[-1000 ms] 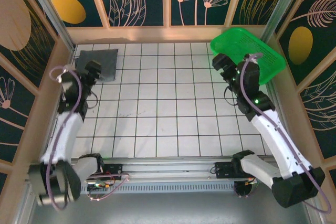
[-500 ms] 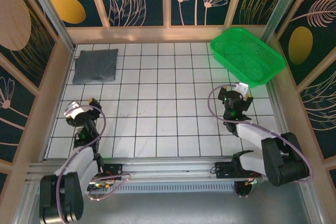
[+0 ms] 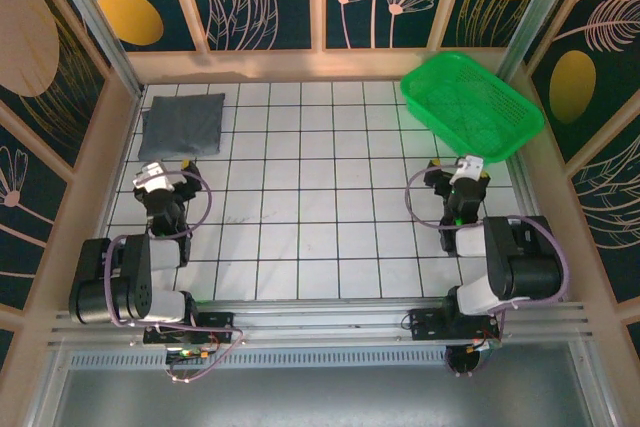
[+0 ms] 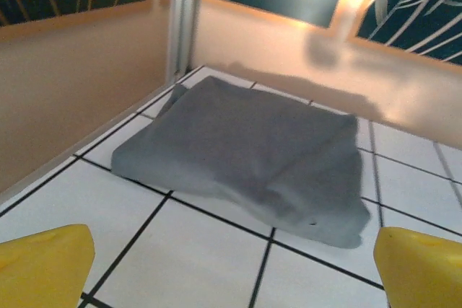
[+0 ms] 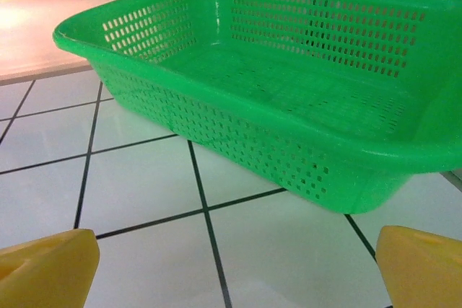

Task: Fold and stack the t-shirts

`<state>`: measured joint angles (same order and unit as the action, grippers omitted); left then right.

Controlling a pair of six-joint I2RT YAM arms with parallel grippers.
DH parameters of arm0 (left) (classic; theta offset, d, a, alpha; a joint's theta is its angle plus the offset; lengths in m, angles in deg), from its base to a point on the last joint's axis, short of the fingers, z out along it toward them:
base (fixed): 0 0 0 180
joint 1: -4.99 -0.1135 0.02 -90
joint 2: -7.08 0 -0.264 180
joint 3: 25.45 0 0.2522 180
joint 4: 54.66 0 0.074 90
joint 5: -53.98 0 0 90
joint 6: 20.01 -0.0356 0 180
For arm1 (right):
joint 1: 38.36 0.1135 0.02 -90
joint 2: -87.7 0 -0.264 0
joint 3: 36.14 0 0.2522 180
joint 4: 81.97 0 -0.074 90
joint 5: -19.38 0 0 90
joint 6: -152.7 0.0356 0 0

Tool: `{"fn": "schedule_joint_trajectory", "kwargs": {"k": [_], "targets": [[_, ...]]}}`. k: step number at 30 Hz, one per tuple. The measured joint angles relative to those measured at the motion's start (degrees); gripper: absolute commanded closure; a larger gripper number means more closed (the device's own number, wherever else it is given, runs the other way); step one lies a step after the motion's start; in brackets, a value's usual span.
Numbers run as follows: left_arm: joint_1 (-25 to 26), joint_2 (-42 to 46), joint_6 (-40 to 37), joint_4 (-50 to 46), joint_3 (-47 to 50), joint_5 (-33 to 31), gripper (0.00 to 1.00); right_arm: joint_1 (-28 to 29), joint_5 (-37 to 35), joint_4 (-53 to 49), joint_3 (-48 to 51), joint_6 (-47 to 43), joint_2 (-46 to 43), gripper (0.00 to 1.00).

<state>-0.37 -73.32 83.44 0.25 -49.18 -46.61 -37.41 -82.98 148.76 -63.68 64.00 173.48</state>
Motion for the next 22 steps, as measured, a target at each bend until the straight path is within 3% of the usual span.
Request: {"fn": "schedule_joint_trajectory", "kwargs": {"k": [3, 11, 22], "targets": [[0.90, -5.97, -1.38, 12.07, 5.77, 1.77, 0.01, -1.09, 2.21, 2.05, 1.03, 0.11, 2.21, 0.01], [3.19, -7.15, -4.52, 6.93, -2.89, 3.82, 0.01, -1.18, 4.66, 5.01, 1.09, 0.11, 2.27, 0.01], [3.26, -7.08, -5.77, 5.07, -2.99, 4.15, 0.01, -1.20, 5.09, 5.84, 1.09, 0.11, 2.27, 0.01]]}}
